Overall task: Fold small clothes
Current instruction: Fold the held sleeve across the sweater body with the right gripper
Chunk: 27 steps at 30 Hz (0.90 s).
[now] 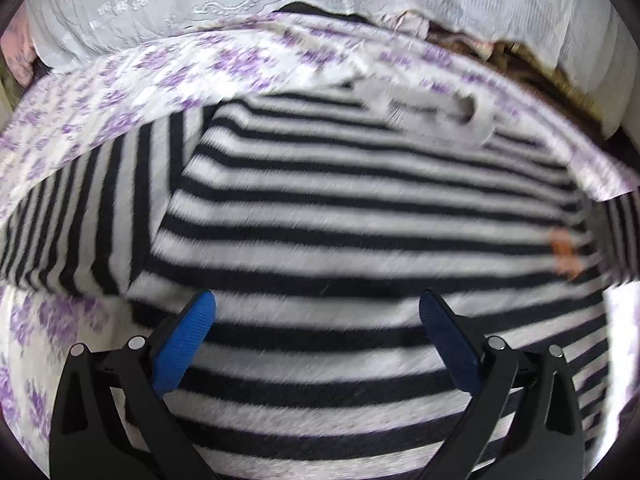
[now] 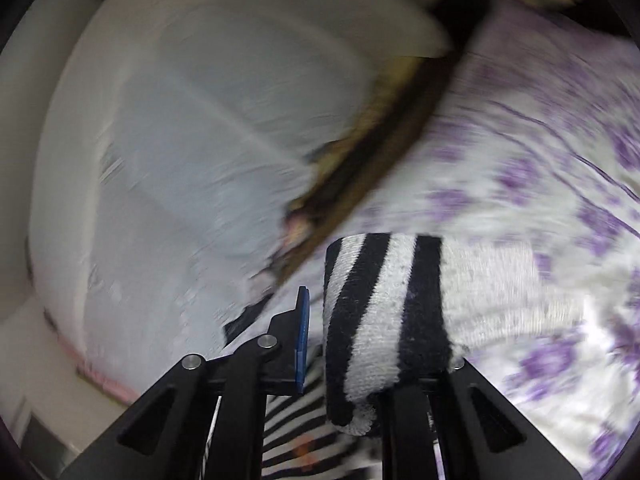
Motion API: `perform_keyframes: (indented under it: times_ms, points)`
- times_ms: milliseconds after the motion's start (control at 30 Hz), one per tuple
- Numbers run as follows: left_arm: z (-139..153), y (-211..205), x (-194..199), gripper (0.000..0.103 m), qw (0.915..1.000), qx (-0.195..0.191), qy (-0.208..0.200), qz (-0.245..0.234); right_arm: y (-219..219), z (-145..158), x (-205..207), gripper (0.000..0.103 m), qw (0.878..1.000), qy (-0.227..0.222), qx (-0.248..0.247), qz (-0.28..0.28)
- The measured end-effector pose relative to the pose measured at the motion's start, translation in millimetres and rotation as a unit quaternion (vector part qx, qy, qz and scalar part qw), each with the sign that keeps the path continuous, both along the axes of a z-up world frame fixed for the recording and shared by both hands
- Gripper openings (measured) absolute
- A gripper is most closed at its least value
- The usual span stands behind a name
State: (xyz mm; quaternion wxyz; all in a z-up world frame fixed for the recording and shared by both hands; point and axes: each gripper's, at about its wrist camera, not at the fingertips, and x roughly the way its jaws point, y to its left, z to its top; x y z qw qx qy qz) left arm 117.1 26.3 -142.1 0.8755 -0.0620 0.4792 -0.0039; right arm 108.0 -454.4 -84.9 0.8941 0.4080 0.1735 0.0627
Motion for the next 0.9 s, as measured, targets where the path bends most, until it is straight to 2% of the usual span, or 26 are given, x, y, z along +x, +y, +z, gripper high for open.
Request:
perform_keyframes:
  times_ms: [167, 267, 367, 567, 600, 633, 700, 767, 833, 900]
  points:
    - [30, -12, 19, 0.099, 0.9992, -0.008, -0.025, -0.029, 69, 33, 24, 0.015, 0.997, -0.009, -0.055, 0.061]
    - [42, -21, 29, 0.099, 0.9979, 0.009, -0.046, -0.046, 110, 40, 22, 0.015, 0.993, -0.009, -0.069, 0.100]
    - [42, -23, 32, 0.099, 0.9963, 0.035, -0.056, -0.055, 153, 44, 25, 0.015, 0.987, -0.004, -0.099, 0.129]
    - [33, 14, 36, 0.099, 0.9971, 0.058, -0.044, -0.020, 251, 27, 52, 0.016, 0.971, 0.022, -0.154, 0.183]
    - [34, 24, 35, 0.099, 0.9970, 0.061, -0.047, -0.008, 267, 21, 54, 0.020, 0.967, 0.031, -0.167, 0.190]
    - [36, 36, 33, 0.099, 0.9965, 0.066, -0.052, 0.008, 286, 9, 59, 0.042, 0.960, 0.052, -0.193, 0.198]
    - [35, 52, 30, 0.099, 0.9956, 0.072, -0.054, 0.027, 326, -20, 68, 0.085, 0.929, 0.110, -0.266, 0.234]
    - [32, 67, 28, 0.099, 0.9941, 0.079, -0.052, 0.053, 352, -44, 65, 0.085, 0.896, 0.141, -0.337, 0.253]
    - [30, 78, 28, 0.099, 0.9930, 0.082, -0.046, 0.071, 372, -52, 47, 0.085, 0.865, 0.130, -0.399, 0.274]
    - [29, 83, 29, 0.099, 0.9937, 0.071, -0.043, 0.075, 374, -49, 24, 0.092, 0.844, 0.117, -0.427, 0.302]
